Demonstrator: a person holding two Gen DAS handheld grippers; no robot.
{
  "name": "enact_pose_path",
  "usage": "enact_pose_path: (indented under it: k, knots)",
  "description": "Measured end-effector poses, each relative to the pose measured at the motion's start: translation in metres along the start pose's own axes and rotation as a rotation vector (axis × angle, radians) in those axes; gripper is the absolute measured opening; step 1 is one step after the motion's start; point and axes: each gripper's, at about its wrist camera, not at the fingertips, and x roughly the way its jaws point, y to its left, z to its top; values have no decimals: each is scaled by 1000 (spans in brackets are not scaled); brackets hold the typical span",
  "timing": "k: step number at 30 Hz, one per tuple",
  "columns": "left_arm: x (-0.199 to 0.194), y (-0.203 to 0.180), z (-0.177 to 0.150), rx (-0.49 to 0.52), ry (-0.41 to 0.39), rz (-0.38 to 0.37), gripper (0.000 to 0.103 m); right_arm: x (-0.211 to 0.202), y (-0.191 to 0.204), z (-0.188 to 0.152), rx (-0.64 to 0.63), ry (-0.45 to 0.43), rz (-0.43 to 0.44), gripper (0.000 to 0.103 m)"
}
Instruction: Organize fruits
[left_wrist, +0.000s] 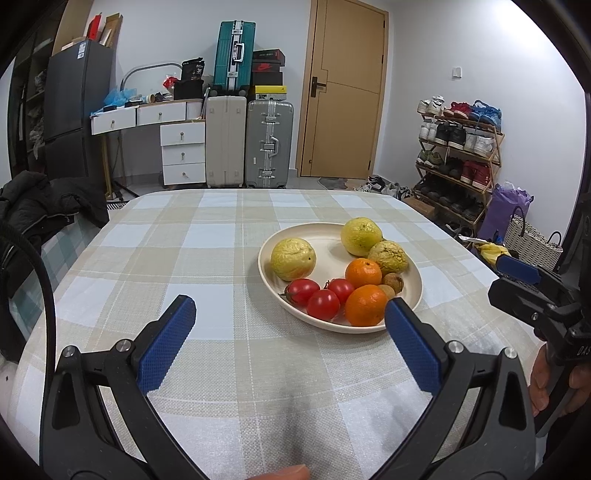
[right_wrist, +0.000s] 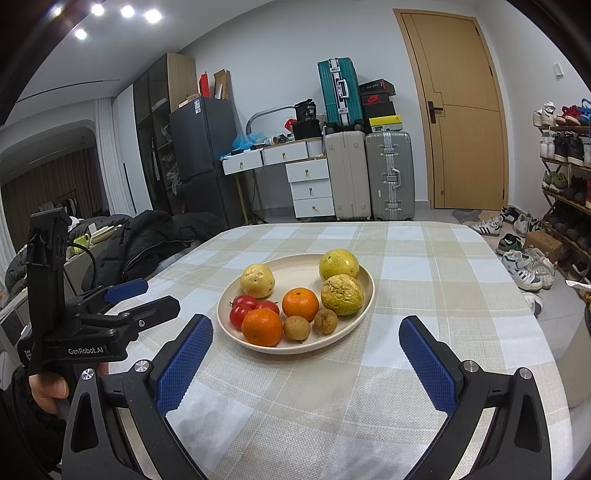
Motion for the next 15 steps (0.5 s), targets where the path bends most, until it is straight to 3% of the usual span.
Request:
enact_pose_path:
  k: [15]
  knots:
    - [1,3,-1,0,2,3,102,0,0,0,-1,1,0,103]
